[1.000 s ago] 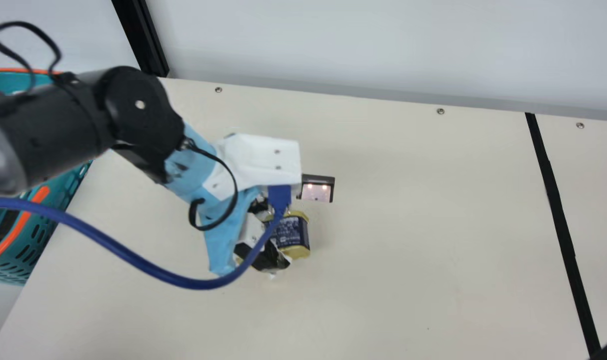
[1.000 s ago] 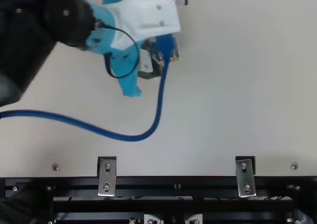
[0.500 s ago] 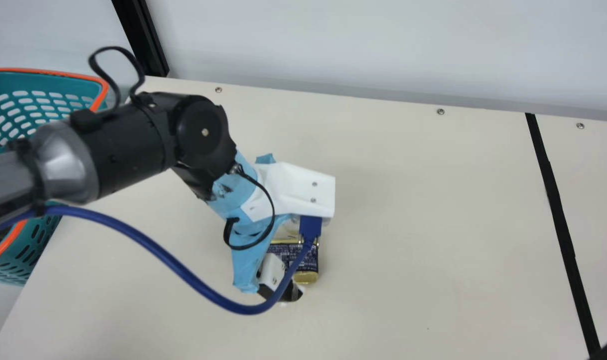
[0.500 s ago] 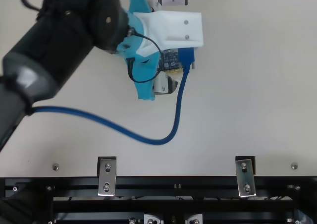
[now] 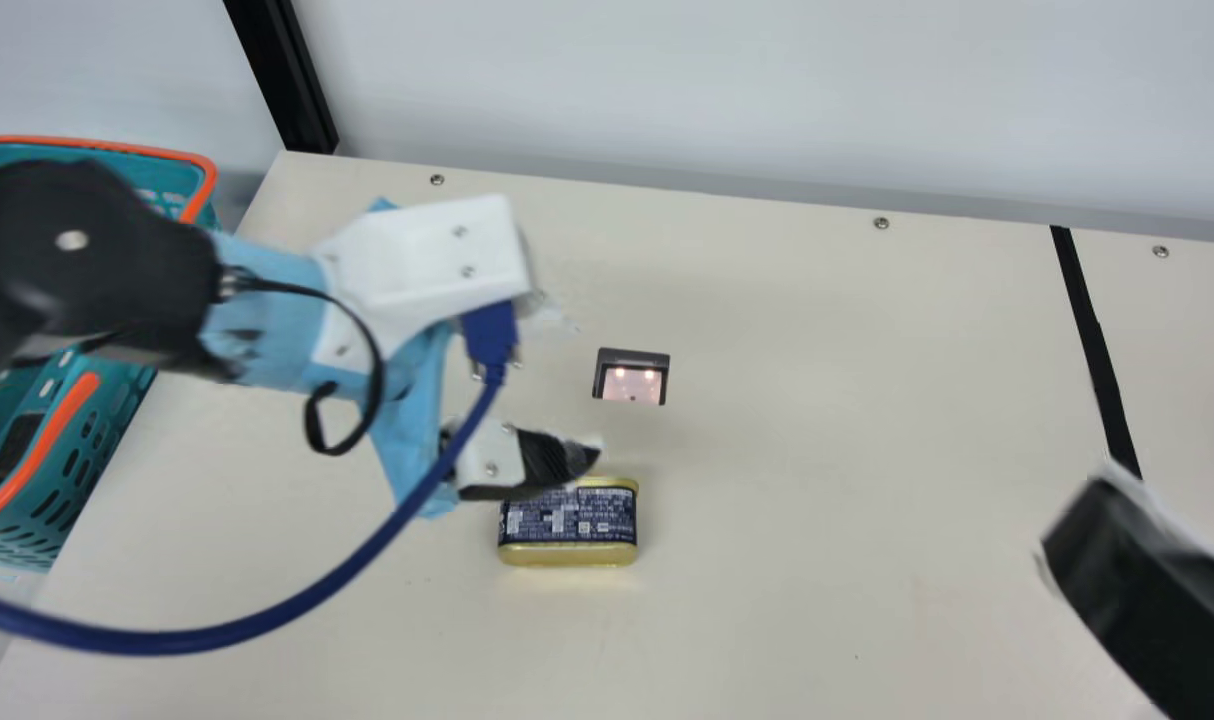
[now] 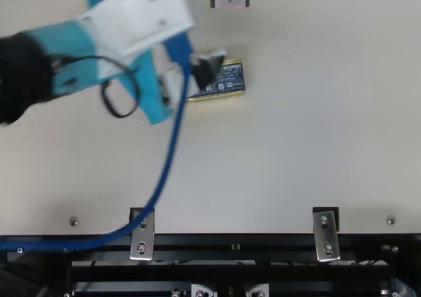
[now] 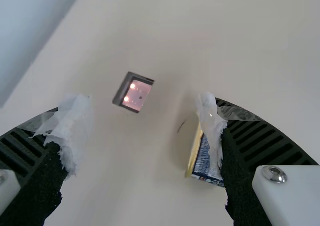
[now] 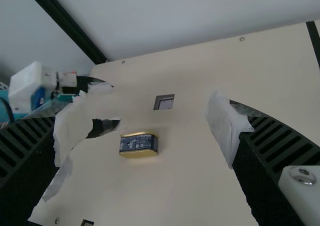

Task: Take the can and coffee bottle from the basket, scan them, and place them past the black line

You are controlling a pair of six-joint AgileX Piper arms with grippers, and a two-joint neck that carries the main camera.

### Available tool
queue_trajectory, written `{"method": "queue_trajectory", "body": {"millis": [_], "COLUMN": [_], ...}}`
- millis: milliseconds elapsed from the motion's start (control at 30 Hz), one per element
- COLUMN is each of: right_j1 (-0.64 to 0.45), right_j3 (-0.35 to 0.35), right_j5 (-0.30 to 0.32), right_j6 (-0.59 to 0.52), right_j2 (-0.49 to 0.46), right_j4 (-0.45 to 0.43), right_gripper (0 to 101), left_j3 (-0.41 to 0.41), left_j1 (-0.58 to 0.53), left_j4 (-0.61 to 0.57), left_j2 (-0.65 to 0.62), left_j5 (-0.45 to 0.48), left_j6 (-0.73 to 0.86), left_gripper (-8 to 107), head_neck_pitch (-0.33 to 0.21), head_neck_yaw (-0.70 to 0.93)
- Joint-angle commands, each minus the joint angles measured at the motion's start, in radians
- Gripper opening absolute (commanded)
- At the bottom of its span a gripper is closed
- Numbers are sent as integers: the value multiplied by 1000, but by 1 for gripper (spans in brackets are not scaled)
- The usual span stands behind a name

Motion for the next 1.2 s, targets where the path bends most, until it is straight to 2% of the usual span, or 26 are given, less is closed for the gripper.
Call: {"method": "queue_trajectory", "body": {"millis": [0,267,300,333,367,500,533,633,900,1000,1167], "right_j1": [27,130,140,126,137,141,139,147,193,218,268], "right_j3": [-1,-49,-55,-46,-54,-54,-54,-72,-192,-257,-376], "right_j5": [-56,-165,-169,-164,-174,-179,-179,-175,-96,-52,38], "right_j6": [-37,-111,-111,-111,-112,-112,-114,-132,-286,-350,-450], "right_j2": [87,302,317,268,291,322,322,353,554,639,772], "right_j4": [1,-6,-2,-6,-5,-3,-1,4,2,-13,-41], "right_gripper": [101,101,101,101,101,101,101,101,101,101,101], "left_j3": [91,296,318,337,285,337,330,337,403,437,481], "left_j1": [28,75,75,74,75,75,59,57,107,151,215], "left_j4": [-45,-144,-152,-165,-151,-165,-111,-59,219,305,435], "left_j2": [-84,-279,-299,-316,-273,-317,-322,-312,-348,-392,-492], "left_j5": [-87,-290,-327,-358,-274,-354,-363,-417,-559,-567,-529], "left_j6": [23,81,71,56,76,58,-6,-20,-159,-202,-292], "left_gripper": [90,90,90,90,90,90,90,90,90,90,90], "head_neck_pitch": [-4,-4,-4,-4,-4,-4,-4,-4,-4,-4,-4], "head_neck_yaw": [-6,-6,-6,-6,-6,-6,-6,-6,-6,-6,-6]}}
